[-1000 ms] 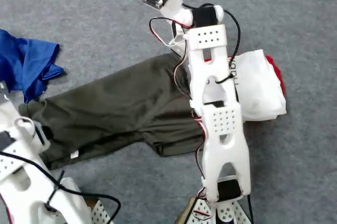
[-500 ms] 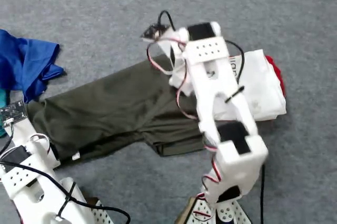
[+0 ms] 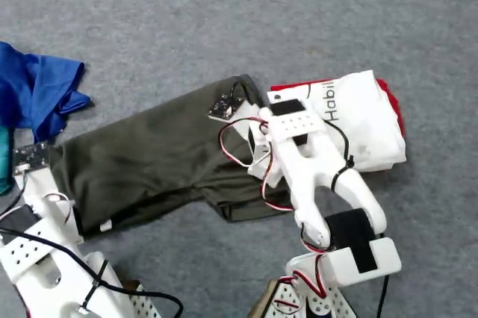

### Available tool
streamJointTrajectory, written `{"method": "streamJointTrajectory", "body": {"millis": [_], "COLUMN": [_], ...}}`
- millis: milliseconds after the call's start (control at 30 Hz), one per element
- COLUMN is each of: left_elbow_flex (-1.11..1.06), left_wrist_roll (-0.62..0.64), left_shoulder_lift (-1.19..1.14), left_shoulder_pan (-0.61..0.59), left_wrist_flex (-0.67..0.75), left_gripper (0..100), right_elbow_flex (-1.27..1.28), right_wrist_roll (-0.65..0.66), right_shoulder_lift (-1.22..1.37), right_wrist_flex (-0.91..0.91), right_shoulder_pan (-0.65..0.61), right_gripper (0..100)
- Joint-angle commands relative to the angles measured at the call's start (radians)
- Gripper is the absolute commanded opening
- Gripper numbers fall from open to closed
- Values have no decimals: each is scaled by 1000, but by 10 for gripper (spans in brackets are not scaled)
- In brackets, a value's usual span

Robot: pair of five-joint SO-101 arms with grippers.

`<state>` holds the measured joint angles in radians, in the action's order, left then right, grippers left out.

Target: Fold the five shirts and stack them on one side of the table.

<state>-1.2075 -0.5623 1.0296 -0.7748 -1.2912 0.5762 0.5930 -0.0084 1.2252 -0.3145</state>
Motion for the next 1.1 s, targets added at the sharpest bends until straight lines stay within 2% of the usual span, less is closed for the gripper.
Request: {"method": "streamJointTrajectory", "body": {"millis": [0,200,367,500,633,867,967,1067], "left_elbow_flex": [104,109,84,81,107,252,279,282], "left_wrist_roll": [-8,-15,-17,-78,-112,-121,-121,-121], "left_shoulder_lift": [13,5,12,13,13,13,13,13], "left_shoulder_pan": [9,5,11,5,2,9,9,6], "left_wrist_flex": [-26,-28,-26,-26,-31,-146,-157,-157], "left_gripper": [19,19,19,19,19,19,19,19], "right_elbow_flex": [5,87,148,189,202,170,131,96], "right_wrist_roll": [12,104,163,199,219,233,218,149], "right_shoulder_lift": [21,94,51,5,-84,-378,-429,-398], "right_wrist_flex": [-26,-86,-89,-84,-18,63,81,66], "right_shoulder_pan": [-10,16,84,107,90,76,15,-88], "right_gripper": [2,2,2,2,2,3,4,4]}}
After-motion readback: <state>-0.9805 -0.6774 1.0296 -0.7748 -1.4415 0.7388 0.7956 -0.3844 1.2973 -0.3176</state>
